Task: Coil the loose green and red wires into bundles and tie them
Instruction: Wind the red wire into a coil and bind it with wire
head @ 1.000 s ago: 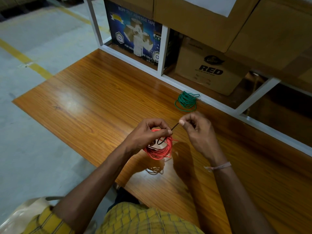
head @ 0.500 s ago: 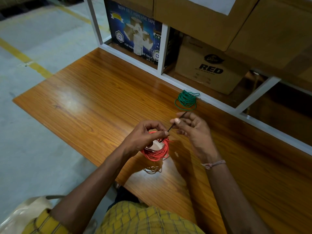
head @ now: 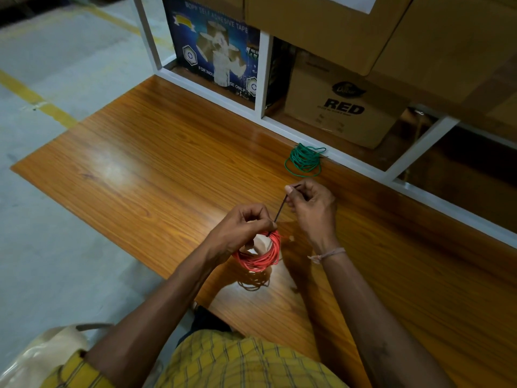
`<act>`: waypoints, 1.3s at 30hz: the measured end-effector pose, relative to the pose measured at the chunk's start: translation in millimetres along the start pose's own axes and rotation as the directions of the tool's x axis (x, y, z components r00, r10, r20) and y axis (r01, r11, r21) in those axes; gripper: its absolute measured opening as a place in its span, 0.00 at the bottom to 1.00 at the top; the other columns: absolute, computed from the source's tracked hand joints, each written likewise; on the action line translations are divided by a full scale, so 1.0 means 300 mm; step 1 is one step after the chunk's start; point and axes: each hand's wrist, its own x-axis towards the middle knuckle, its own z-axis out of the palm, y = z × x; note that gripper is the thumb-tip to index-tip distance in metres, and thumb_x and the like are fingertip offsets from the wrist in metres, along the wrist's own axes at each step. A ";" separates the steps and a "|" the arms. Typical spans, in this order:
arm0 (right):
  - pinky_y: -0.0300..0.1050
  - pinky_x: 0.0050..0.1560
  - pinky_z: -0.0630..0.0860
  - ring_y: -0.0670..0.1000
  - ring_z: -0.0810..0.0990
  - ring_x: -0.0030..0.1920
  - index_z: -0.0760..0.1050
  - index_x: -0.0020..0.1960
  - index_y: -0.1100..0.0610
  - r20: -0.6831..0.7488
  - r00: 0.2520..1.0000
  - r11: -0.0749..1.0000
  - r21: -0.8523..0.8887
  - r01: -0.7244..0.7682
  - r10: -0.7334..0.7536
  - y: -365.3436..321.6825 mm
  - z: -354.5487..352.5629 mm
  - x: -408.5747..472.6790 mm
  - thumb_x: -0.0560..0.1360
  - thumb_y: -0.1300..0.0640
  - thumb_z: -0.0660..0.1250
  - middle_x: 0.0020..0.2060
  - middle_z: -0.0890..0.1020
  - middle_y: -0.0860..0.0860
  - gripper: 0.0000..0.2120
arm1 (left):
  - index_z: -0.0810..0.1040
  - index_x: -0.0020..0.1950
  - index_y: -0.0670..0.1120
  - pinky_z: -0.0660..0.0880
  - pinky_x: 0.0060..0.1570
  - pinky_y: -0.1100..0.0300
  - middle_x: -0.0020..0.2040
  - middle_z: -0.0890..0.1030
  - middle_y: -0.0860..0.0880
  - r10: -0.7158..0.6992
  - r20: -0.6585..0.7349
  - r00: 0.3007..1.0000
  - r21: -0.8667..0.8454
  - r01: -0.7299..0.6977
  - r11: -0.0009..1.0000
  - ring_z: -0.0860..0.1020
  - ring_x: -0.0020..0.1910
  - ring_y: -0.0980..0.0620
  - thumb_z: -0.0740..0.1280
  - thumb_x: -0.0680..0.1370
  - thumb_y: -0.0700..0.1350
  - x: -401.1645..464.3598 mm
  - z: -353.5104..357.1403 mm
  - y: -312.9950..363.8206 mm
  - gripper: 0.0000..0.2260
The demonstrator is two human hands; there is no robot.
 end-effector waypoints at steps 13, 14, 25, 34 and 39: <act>0.44 0.45 0.83 0.46 0.87 0.44 0.81 0.58 0.55 0.128 0.965 0.930 0.263 -0.256 0.230 -0.001 -0.009 0.056 0.82 0.55 0.72 0.44 0.89 0.52 0.07 | 0.78 0.49 0.31 0.69 0.26 0.64 0.39 0.76 0.41 -0.025 -0.080 0.996 -0.158 0.012 0.987 0.70 0.32 0.46 0.73 0.81 0.39 0.051 0.003 -0.029 0.11; 0.44 0.48 0.84 0.47 0.88 0.49 0.80 0.62 0.54 0.166 0.954 0.914 0.285 -0.289 0.250 -0.010 -0.030 0.041 0.82 0.53 0.71 0.49 0.89 0.51 0.10 | 0.79 0.50 0.32 0.70 0.26 0.65 0.38 0.77 0.42 -0.021 -0.094 0.995 -0.168 0.005 0.986 0.72 0.30 0.49 0.73 0.81 0.39 0.054 0.006 -0.030 0.09; 0.46 0.53 0.85 0.49 0.86 0.55 0.82 0.57 0.50 0.274 0.957 0.982 0.130 -0.135 0.095 0.054 -0.133 -0.129 0.74 0.56 0.79 0.53 0.87 0.48 0.13 | 0.83 0.50 0.39 0.76 0.39 0.61 0.40 0.82 0.44 0.041 -0.173 0.984 -0.229 -0.081 0.970 0.77 0.34 0.54 0.77 0.78 0.44 0.193 0.057 -0.024 0.09; 0.49 0.48 0.86 0.48 0.88 0.50 0.83 0.55 0.48 -0.018 0.966 0.959 0.128 -0.254 0.259 0.094 -0.229 0.071 0.77 0.56 0.76 0.50 0.88 0.48 0.08 | 0.81 0.61 0.43 0.78 0.56 0.55 0.59 0.84 0.45 0.151 -0.171 0.974 0.126 -0.130 0.983 0.82 0.57 0.52 0.62 0.87 0.43 0.449 0.055 0.026 0.09; 0.54 0.51 0.86 0.50 0.88 0.49 0.82 0.56 0.49 -0.111 0.933 0.935 0.131 -0.328 0.343 0.123 -0.264 0.162 0.79 0.56 0.74 0.49 0.88 0.49 0.06 | 0.72 0.76 0.40 0.71 0.75 0.42 0.78 0.72 0.38 0.475 0.055 0.878 0.763 -0.344 0.547 0.70 0.78 0.38 0.66 0.80 0.44 0.641 0.044 0.009 0.24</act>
